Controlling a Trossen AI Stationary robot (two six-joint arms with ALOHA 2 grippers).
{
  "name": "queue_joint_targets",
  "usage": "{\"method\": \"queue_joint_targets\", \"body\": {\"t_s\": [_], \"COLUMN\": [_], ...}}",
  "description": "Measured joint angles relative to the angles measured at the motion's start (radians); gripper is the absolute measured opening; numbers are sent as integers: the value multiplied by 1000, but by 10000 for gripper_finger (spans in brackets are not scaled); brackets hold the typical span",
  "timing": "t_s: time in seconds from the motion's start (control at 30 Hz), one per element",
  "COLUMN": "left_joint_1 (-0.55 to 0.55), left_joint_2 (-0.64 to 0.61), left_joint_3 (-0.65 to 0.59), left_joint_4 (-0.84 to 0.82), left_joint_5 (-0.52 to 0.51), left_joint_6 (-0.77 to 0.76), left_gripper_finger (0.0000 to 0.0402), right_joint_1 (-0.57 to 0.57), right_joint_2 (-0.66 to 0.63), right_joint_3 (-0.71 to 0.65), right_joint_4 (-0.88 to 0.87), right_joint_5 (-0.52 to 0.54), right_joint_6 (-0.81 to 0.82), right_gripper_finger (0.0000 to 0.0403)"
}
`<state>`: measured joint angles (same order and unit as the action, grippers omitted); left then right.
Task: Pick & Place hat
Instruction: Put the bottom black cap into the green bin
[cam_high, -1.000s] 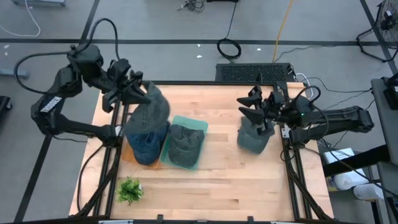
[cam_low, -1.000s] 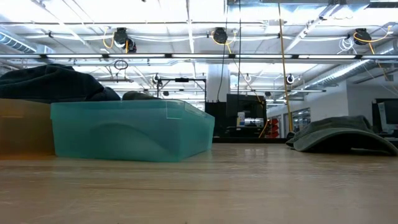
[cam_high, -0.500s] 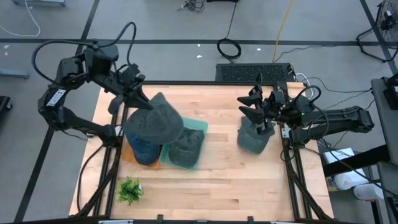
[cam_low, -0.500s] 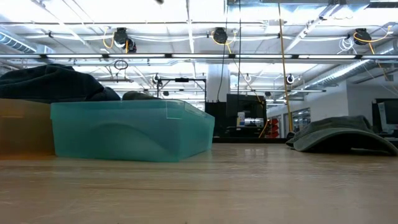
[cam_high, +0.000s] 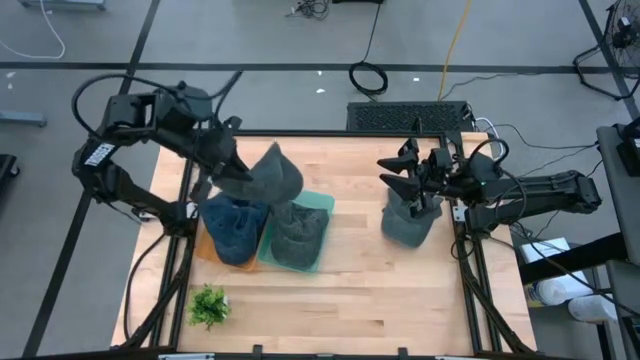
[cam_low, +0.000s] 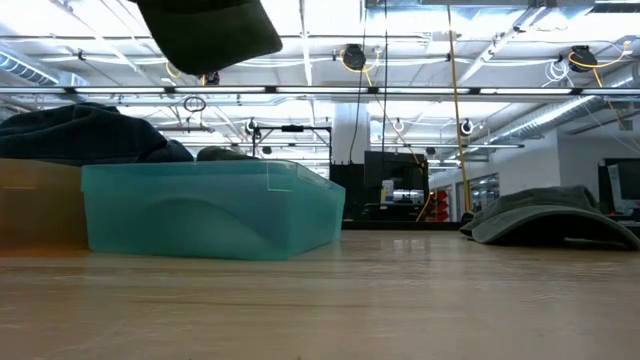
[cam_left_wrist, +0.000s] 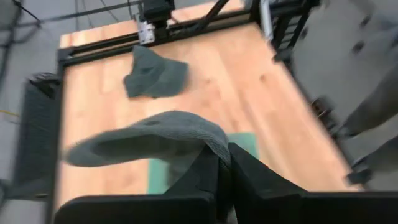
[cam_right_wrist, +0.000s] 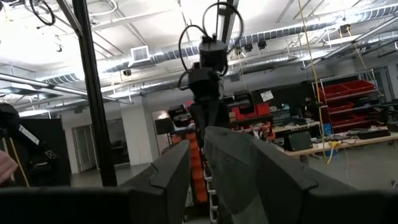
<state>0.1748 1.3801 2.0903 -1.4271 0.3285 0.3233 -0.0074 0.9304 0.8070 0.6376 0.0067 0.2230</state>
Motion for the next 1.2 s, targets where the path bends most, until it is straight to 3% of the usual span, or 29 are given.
{"method": "queue_joint_targets", "body": {"t_s": [0.13,0.23,0.5,1.2], "left_joint_1": [-68,-111,-225,-343], "left_joint_2": [6,20,101,316], "left_joint_3": [0,2,1,0], "left_joint_4": [0,-2,-65,-87], "left_joint_5": [-126,-164,-198,-197], "left_joint_6": [75,89,63,110], "left_gripper_finger": [16,16,16,16], "right_joint_1": [0,0,-1,0], "right_joint_2": [0,0,0,0], "right_joint_3": [0,0,0,0], "right_joint_4": [0,0,1,9], "right_joint_5": [0,1,103,97], "right_joint_6": [0,-6,-38,-71], "right_gripper_finger": [155,155,155,155]}}
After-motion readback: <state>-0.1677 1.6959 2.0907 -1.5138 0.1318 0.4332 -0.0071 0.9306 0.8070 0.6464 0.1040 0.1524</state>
